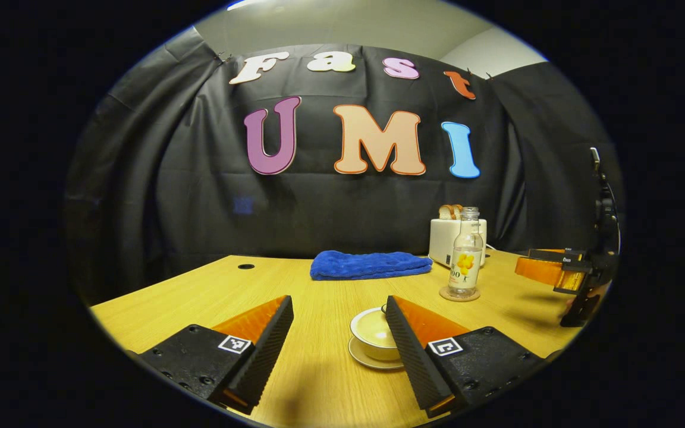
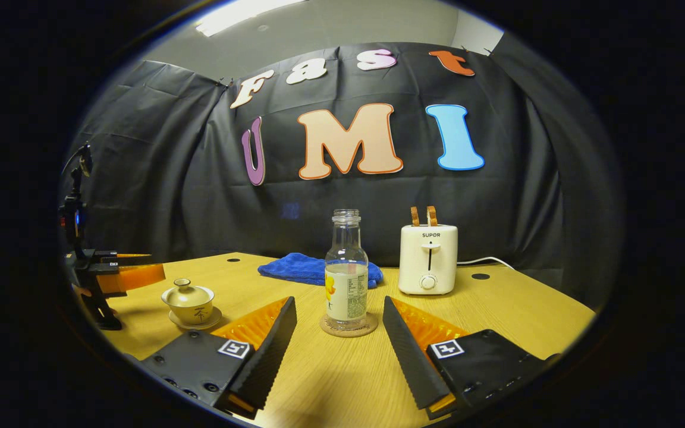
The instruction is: Open the teacup lid with one hand, grasp the water bottle and pour water into the teacup with the other hand; after pouring, place the water bottle on the coaster and then close the teacup lid.
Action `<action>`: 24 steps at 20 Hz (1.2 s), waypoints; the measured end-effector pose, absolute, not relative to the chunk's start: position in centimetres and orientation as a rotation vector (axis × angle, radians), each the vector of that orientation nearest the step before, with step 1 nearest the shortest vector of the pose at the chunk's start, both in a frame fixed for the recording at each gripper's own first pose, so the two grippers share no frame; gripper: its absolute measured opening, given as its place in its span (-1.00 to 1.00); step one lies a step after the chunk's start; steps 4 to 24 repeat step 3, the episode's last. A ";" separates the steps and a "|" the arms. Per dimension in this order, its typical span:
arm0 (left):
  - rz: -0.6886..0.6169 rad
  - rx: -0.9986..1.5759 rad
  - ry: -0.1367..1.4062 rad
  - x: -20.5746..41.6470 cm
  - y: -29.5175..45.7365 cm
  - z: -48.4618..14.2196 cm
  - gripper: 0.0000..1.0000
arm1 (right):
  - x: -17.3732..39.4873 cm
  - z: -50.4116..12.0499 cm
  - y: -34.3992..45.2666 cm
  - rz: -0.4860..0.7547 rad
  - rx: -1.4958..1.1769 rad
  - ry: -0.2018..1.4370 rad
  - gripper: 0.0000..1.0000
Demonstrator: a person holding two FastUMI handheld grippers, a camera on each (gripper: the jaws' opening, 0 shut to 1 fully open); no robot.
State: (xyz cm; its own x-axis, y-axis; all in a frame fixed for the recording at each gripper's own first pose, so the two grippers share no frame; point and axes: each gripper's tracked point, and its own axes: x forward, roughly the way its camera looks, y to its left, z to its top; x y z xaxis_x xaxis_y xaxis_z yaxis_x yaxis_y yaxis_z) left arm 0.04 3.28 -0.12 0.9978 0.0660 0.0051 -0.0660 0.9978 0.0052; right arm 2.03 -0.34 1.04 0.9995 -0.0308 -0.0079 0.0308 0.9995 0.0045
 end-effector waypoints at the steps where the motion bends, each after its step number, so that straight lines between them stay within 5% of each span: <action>1: 0.072 -0.002 -0.006 0.2 3.4 0.0 0.84 | 2.0 1.0 -0.3 -0.031 0.005 0.008 0.87; 24: 0.081 0.000 -0.006 0.1 3.7 -0.1 0.87 | 2.1 0.9 -0.5 -0.036 0.004 0.009 0.87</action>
